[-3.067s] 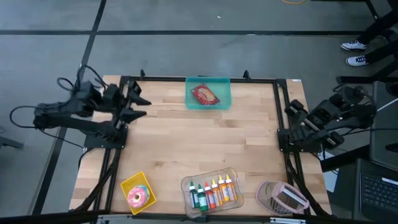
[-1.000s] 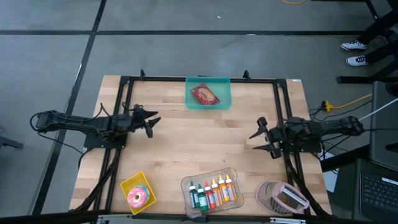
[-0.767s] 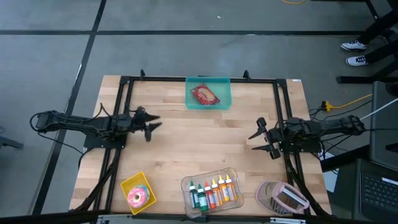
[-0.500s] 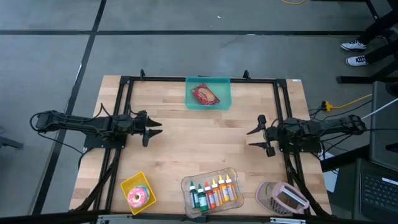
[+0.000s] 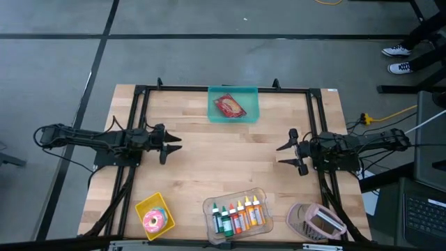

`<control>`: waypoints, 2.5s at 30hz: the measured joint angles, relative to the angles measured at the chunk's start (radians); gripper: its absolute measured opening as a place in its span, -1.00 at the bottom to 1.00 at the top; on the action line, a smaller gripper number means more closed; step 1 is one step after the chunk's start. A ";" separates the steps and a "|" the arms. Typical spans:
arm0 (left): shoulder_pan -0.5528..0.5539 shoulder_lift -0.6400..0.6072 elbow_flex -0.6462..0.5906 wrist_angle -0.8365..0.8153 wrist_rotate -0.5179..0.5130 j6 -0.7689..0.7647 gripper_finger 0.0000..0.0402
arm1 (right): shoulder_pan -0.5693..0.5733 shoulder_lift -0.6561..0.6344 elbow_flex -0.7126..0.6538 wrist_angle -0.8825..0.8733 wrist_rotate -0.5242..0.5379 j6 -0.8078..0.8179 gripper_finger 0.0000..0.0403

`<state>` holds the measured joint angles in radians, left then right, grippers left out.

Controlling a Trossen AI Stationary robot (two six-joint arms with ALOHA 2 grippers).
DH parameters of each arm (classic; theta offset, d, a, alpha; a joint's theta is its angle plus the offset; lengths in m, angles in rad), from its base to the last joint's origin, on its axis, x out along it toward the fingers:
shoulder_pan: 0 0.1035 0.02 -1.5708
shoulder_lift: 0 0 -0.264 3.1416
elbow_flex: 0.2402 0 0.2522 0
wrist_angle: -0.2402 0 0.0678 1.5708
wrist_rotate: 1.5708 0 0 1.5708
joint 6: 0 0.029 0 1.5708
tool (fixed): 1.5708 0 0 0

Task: Pick & Place Food Item
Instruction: Return to Home Position

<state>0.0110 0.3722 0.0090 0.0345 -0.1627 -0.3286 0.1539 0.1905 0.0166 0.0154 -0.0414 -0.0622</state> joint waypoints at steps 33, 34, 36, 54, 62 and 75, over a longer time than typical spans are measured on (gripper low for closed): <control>-0.041 -0.370 0.000 0.079 0.026 0.001 -0.16 | 0.001 -0.191 0.001 0.028 0.000 -0.002 0.11; -0.041 -0.370 0.000 0.079 0.026 0.001 -0.16 | 0.001 -0.191 0.001 0.028 0.000 -0.002 0.11; -0.041 -0.370 0.000 0.079 0.026 0.001 -0.16 | 0.001 -0.191 0.001 0.025 0.000 -0.003 0.11; -0.041 -0.370 0.000 0.079 0.026 0.001 -0.16 | 0.001 -0.191 0.000 0.025 0.000 -0.005 0.11; -0.041 -0.370 0.000 0.079 0.026 0.001 -0.16 | 0.001 -0.191 0.000 0.025 0.000 -0.004 0.11; -0.041 -0.370 0.000 0.080 0.026 0.001 -0.16 | 0.001 -0.191 0.000 0.025 0.000 -0.003 0.11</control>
<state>-0.0303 0.0025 0.0093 0.1143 -0.1368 -0.3279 0.1548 -0.0002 0.0166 0.0402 -0.0414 -0.0657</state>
